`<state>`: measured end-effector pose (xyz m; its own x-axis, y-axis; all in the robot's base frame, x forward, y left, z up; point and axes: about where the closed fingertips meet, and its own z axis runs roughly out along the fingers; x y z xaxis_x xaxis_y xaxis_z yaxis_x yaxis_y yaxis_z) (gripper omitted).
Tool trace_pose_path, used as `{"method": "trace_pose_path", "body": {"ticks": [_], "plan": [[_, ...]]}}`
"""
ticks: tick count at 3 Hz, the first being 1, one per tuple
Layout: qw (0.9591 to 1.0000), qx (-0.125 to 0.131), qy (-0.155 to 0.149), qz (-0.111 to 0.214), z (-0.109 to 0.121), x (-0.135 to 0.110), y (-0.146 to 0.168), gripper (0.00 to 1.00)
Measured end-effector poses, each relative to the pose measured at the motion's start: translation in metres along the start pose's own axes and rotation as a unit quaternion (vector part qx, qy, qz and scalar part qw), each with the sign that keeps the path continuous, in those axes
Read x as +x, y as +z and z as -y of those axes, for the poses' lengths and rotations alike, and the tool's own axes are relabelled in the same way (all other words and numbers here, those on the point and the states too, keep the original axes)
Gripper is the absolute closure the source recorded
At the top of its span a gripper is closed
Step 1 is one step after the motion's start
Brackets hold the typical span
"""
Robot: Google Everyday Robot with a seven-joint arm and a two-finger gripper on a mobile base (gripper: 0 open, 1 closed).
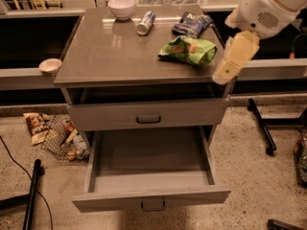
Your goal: Place green rice chip bag into middle drawer
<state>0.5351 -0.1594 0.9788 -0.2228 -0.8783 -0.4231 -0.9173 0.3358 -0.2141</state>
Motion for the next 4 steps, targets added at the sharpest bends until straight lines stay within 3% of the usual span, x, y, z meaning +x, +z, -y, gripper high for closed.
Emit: {"method": "trace_pose_path", "body": {"ticks": [1, 2, 4], "plan": [[0.9994, -0.008, 0.015, 0.031, 0.035, -0.041, 0.03, 0.0], [0.997, -0.032, 0.045, 0.054, 0.079, -0.087, 0.094, 0.0], [0.9961, -0.022, 0.061, 0.061, 0.087, -0.085, 0.101, 0.0]]}}
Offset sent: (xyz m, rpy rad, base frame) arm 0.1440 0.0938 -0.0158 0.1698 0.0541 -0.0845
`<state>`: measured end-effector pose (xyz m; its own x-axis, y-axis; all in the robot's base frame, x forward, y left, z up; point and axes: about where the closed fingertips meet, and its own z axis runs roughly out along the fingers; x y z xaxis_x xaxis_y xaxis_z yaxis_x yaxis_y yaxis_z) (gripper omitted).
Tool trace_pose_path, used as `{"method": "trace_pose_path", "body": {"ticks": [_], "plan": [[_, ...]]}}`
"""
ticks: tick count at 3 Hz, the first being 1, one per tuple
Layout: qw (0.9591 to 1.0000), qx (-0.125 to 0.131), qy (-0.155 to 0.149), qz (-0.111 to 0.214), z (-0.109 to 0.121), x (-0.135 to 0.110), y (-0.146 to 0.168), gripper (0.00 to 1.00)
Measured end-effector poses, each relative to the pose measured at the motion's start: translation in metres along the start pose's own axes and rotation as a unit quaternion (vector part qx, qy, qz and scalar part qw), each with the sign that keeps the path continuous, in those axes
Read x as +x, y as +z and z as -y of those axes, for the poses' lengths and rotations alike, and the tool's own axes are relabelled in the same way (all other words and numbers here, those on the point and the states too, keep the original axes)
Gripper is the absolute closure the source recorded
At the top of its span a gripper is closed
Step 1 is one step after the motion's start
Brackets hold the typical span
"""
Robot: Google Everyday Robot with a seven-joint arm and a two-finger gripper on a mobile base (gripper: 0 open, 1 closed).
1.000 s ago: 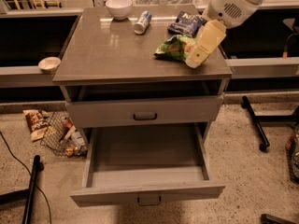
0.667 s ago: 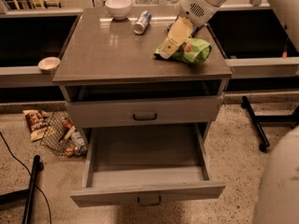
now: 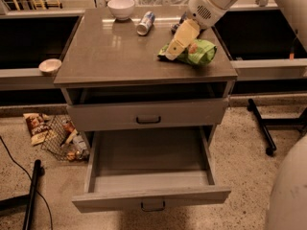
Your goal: Place green rice chip bag into middle drawer
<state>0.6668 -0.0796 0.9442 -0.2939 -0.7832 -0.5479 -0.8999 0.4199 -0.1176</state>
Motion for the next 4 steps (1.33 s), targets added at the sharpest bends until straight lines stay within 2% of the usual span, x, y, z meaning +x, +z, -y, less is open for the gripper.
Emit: {"method": "trace_pose_path", "body": {"ticks": [1, 2, 3, 4], "plan": [[0.9987, 0.039, 0.032, 0.009, 0.039, 0.012, 0.017, 0.0], [0.9954, 0.068, 0.065, 0.017, 0.077, 0.027, 0.04, 0.0], [0.9927, 0.078, 0.092, 0.002, 0.1, 0.045, 0.068, 0.01], [0.99, 0.084, 0.113, -0.013, 0.111, 0.062, 0.083, 0.2]]}}
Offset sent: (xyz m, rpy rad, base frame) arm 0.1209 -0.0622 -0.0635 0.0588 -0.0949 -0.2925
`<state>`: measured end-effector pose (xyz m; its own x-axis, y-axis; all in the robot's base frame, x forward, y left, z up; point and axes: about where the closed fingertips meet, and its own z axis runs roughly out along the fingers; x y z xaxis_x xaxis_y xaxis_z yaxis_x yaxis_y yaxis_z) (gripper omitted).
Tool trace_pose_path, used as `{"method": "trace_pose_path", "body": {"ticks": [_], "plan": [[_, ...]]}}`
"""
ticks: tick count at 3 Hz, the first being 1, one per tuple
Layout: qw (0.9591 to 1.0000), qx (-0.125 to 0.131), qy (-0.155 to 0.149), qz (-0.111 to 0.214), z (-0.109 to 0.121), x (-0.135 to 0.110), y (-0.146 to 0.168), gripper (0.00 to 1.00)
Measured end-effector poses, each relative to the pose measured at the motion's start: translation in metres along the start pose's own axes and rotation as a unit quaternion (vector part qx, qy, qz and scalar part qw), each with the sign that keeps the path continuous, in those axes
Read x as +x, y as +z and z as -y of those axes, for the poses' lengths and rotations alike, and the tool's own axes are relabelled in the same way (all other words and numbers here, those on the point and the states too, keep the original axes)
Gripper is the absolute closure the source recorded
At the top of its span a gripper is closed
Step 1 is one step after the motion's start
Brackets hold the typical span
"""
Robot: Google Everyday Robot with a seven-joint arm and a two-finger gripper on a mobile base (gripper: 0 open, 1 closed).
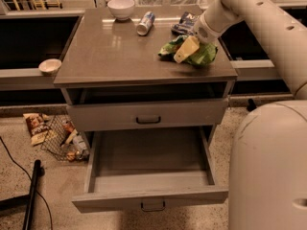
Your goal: Place green rice chip bag into middle drawer
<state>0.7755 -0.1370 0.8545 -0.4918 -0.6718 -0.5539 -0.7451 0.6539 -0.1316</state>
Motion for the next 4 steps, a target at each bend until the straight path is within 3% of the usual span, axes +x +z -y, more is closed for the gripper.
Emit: {"method": "trace_pose_path", "body": {"ticks": [1, 3, 4], "plan": [[0.9999, 0.014, 0.008, 0.004, 0.001, 0.006, -0.008, 0.43], [0.9979, 0.034, -0.003, 0.056, -0.033, 0.017, -0.058, 0.9], [0.9962, 0.036, -0.02, 0.077, -0.066, 0.034, -0.097, 1.0]]}}
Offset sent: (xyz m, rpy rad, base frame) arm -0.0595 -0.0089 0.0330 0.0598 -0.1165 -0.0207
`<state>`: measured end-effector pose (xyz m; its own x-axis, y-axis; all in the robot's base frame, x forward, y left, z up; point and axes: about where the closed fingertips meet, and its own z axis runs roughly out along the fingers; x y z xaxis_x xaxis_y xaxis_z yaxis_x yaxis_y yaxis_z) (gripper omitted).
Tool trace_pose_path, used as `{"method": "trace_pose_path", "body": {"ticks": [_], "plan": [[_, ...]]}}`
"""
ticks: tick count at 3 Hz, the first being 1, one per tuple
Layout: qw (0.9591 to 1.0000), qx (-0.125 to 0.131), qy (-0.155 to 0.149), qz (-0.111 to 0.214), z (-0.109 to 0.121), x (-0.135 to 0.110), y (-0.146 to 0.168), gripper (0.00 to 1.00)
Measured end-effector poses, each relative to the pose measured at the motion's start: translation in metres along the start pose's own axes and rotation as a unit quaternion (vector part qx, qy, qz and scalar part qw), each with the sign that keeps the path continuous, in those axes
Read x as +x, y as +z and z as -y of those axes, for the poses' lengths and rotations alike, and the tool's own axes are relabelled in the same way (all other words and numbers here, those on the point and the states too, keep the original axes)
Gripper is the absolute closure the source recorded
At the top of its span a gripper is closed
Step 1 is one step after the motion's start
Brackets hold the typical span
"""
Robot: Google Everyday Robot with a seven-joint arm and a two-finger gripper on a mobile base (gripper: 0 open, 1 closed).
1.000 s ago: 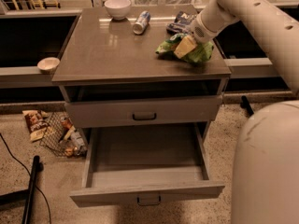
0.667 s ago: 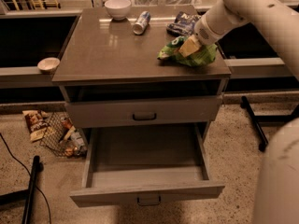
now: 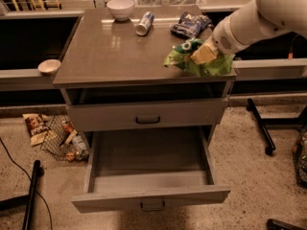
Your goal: Place green rice chip bag into middle drawer
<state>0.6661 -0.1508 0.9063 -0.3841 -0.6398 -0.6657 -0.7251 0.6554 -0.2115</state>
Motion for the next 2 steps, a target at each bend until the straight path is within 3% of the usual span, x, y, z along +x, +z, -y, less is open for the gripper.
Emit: {"method": "trace_pose_path", "body": {"ticks": [1, 2], "plan": [[0.9982, -0.055, -0.021, 0.01, -0.029, 0.013, -0.004, 1.0], [0.9965, -0.076, -0.033, 0.003, -0.039, 0.019, -0.002, 1.0]]}}
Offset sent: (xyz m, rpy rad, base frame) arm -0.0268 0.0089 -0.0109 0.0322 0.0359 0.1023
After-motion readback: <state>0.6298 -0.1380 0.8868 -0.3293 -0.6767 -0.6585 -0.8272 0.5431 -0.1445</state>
